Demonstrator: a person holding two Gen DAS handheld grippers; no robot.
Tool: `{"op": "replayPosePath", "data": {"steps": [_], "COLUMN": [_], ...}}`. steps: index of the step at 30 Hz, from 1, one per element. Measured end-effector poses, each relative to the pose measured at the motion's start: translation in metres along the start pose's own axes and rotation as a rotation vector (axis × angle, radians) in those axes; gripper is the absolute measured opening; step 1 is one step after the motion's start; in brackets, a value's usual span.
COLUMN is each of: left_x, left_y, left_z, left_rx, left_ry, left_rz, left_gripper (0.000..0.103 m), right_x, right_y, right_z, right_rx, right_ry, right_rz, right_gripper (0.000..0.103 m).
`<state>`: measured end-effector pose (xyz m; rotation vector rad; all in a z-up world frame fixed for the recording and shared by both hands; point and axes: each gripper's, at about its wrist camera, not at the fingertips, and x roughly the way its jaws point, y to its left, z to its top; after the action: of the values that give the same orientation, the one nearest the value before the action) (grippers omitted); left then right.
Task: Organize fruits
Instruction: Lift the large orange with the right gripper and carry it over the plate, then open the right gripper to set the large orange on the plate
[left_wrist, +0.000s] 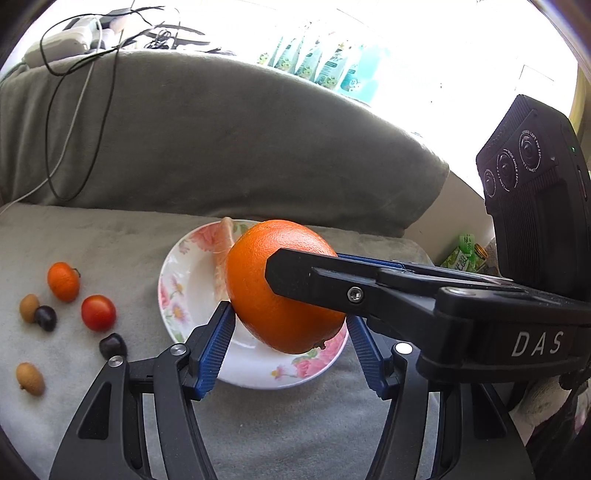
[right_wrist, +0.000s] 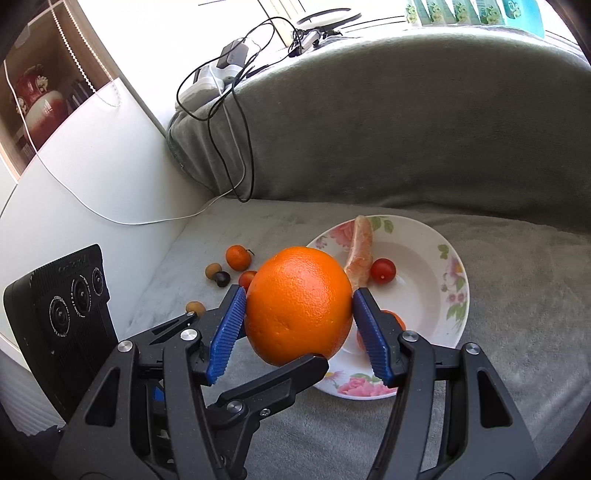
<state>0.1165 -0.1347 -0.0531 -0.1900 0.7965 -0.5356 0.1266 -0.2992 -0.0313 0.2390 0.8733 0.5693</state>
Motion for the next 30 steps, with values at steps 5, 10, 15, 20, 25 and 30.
{"op": "replayPosePath", "data": {"steps": [5,10,15,20,25,30], "left_x": [0.025,0.044,0.058,0.066,0.055,0.043], "left_y": [-0.014,-0.024,-0.026,-0.028,-0.027,-0.026], "left_z": [0.007,0.011,0.014,0.012,0.013,0.014], "left_rx": [0.013,0.018,0.017,0.031,0.047,0.058], "left_ry": [0.037,0.061,0.083,0.103,0.082,0.063], "left_rz": [-0.022,-0.025,-0.028,-0.011,0.002,0.010], "left_gripper": [0.062,0.062,0.062,0.060,0.060,0.060], "right_x": [-0.003,0.000,0.005,-0.001,-0.011,-0.014], "right_y": [-0.027,-0.049,-0.063,-0.068,-0.069,-0.068], "right_z": [0.003,0.007,0.011,0.013,0.017,0.015], "right_rx": [0.045,0.087,0.116,0.120,0.138,0.141], "right_ry": [-0.006,-0.007,-0.003,-0.052,-0.097,-0.107], "right_rz": [-0.018,-0.025,-0.033,-0.054,-0.072,-0.085], "right_gripper": [0.063,0.063,0.063,0.063,0.066,0.074]}}
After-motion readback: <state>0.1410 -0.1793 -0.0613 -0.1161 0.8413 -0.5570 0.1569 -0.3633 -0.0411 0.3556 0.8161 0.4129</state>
